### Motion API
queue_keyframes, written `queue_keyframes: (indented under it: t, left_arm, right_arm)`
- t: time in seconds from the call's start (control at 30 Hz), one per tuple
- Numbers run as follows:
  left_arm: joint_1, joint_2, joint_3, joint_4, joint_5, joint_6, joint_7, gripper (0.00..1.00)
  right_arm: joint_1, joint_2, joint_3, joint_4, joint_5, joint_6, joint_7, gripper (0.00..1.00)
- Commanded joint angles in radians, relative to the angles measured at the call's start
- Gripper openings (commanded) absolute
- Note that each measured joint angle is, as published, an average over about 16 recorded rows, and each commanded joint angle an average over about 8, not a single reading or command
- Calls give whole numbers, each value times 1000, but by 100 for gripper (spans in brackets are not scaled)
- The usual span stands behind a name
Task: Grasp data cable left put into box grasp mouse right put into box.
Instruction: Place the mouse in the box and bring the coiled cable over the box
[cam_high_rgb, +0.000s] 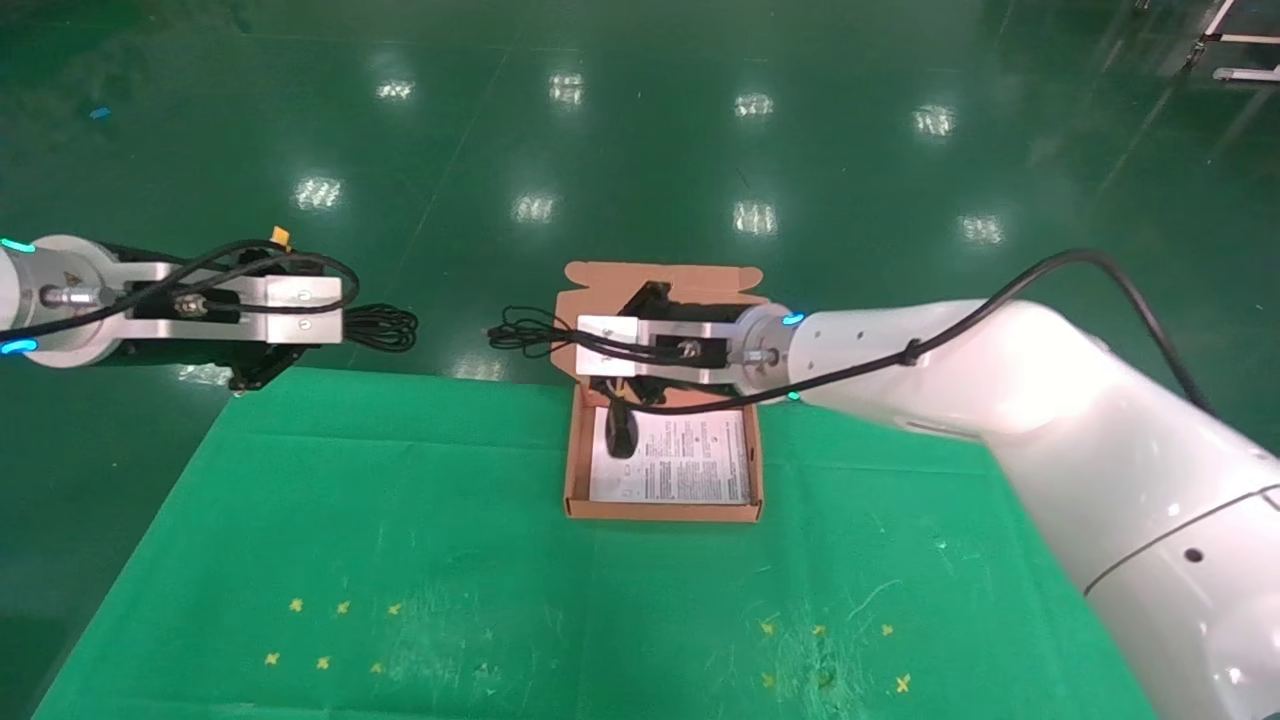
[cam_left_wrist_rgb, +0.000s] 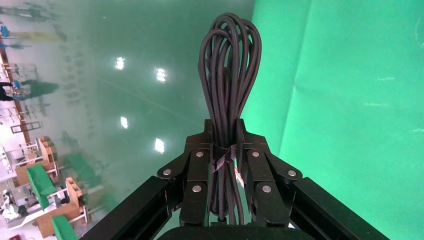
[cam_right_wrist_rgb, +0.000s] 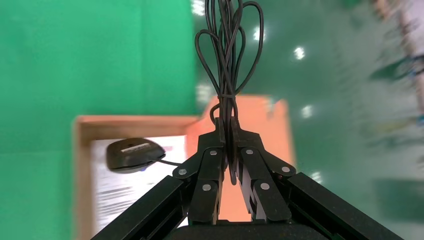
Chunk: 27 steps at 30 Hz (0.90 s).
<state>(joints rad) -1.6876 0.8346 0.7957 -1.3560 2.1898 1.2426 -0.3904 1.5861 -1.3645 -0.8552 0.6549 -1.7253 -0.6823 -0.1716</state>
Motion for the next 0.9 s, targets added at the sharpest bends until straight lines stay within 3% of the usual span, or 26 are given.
queue_keyframes:
  t: [0.03,0.3,0.33,0.57,0.6,0.9]
  left_arm:
    - [0,0,0,0,0,0,0,0]
    - [0,0,0,0,0,0,0,0]
    - [0,0,0,0,0,0,0,0]
    - [0,-1,0,0,0,1,0,0]
    - [0,-1,0,0,0,1,0,0]
    - [-1,5,0,10,-4,-2,5,0]
  right_arm:
    - [-7,-1,-21,-6,21,14,21,0]
    - [-16,-1,-113,-85,50,50,147,0]
    - [-14,-1,-124,-94,50,53,160,6]
    - [-5,0,-172,-127,54,69,207,93]
    - [-5,0,-175,-129,54,71,209,100]
    - [-4,9,-177,-118,56,70,208,100]
